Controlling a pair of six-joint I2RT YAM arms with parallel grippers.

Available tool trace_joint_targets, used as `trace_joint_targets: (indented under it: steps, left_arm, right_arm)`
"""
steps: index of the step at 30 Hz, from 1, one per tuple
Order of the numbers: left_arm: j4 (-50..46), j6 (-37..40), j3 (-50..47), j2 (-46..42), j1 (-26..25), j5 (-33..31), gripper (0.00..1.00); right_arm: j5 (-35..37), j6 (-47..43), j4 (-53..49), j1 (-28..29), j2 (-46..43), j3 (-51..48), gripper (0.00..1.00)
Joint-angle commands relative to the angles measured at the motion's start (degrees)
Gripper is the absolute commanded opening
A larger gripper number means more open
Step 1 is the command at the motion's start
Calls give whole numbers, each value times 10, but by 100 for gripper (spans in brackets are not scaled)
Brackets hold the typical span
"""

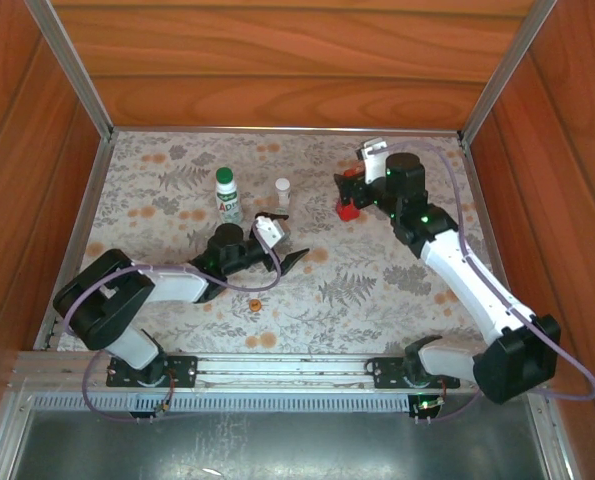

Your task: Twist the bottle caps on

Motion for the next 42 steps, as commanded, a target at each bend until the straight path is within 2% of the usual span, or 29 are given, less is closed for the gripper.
trace_joint_targets:
  steps: [1, 6, 12, 17, 26, 31, 42]
  left_arm:
    - [7, 2, 12, 18, -9, 11, 100]
    - [7, -1, 7, 17, -11, 11, 100]
    - [7, 8, 2, 17, -12, 2, 100]
    - [7, 7, 3, 22, -12, 3, 100]
    - [13, -15, 6, 15, -11, -1, 100]
    - [16, -19, 14, 25, -10, 3, 100]
    - [42, -56, 101, 93, -17, 31, 100]
  right_arm:
    - [-17, 17, -47, -28, 50, 41, 93]
    - [-71, 30, -54, -64, 135, 97, 85]
    - [-76, 34, -43, -73, 191, 128, 70]
    - [-76, 36, -38, -76, 201, 128, 53]
    - [-88, 30, -33, -76, 178, 105, 35]
    - [-102, 28, -38, -75, 155, 84, 30]
    - [-112, 34, 8, -42, 60, -2, 30]
